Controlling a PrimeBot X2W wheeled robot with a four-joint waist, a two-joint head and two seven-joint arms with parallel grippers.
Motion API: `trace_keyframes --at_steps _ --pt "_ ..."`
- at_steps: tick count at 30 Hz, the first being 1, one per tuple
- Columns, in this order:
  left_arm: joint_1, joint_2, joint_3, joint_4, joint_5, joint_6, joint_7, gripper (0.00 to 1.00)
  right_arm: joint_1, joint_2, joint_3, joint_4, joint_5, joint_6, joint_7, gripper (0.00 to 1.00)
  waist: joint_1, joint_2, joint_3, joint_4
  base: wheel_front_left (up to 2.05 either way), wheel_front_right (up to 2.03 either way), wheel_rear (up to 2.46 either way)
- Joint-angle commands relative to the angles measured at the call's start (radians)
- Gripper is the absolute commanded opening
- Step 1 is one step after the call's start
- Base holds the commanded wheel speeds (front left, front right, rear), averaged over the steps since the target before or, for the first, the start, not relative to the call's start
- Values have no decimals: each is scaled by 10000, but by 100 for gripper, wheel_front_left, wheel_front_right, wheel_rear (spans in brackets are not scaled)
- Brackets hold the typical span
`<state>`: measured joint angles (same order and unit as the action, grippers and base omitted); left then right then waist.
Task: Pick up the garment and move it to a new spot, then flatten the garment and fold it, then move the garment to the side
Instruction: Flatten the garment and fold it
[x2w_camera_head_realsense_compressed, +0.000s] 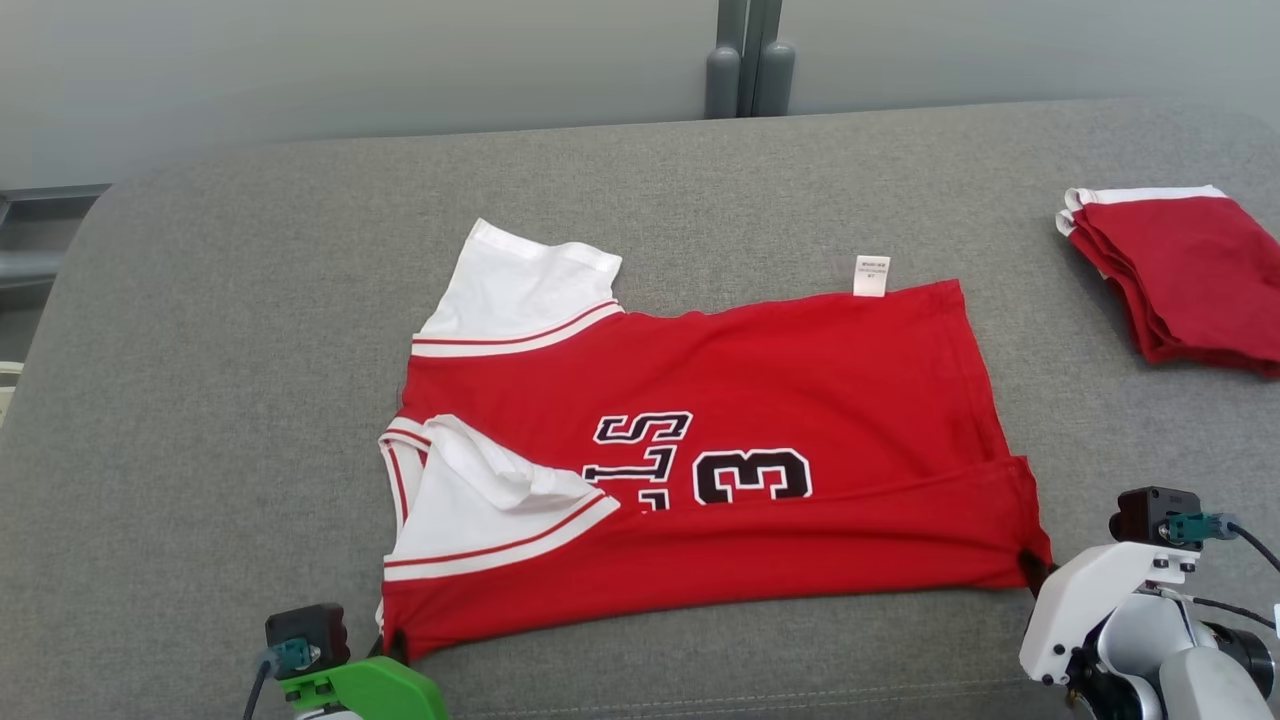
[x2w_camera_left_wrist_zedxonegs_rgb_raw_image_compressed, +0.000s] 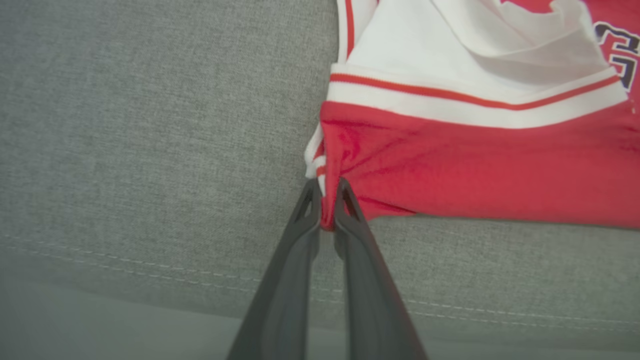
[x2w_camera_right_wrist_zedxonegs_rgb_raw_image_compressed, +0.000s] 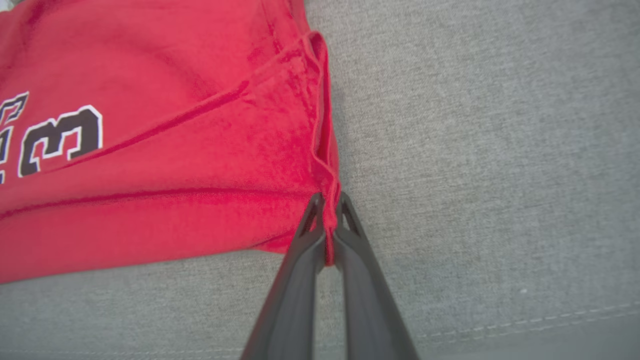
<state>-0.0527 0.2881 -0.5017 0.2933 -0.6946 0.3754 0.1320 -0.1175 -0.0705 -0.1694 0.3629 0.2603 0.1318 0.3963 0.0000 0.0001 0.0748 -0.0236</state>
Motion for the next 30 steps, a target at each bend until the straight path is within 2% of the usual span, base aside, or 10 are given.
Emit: trace_keyframes --at_steps 1,16,17,18,19,25,30 --pt "213 130 38 -76 -21 93 -21 0 220 -22 -80 -203 -26 -22 95 0 0 -1 -46 11 0 0 0" --pt "686 337 18 -1049 -132 204 47 0 1475 127 171 -2021 303 -19 1141 0 0 -1 -60 93 0 0 0" --pt "674 339 19 -1069 -120 197 17 35 1524 132 214 -2065 326 -19 1157 14 0 -1 -53 99 0 0 0" --pt "678 346 -6 -1074 -97 196 10 73 1531 132 199 -2096 372 -19 1092 100 0 -1 -45 105 0 0 0" --pt "693 305 23 -1091 -139 210 -30 100 1523 128 172 -2097 378 -19 1013 100 0 -1 -36 117 0 0 0" --pt "704 227 95 -1044 -23 281 -460 100 1396 152 -38 -1967 7 -17 366 100 0 -1 -148 279 0 0 0" --pt "529 410 331 -1144 152 -5 -1352 100 1266 167 -223 -2083 -107 -14 -473 100 0 -1 -402 458 0 0 0"
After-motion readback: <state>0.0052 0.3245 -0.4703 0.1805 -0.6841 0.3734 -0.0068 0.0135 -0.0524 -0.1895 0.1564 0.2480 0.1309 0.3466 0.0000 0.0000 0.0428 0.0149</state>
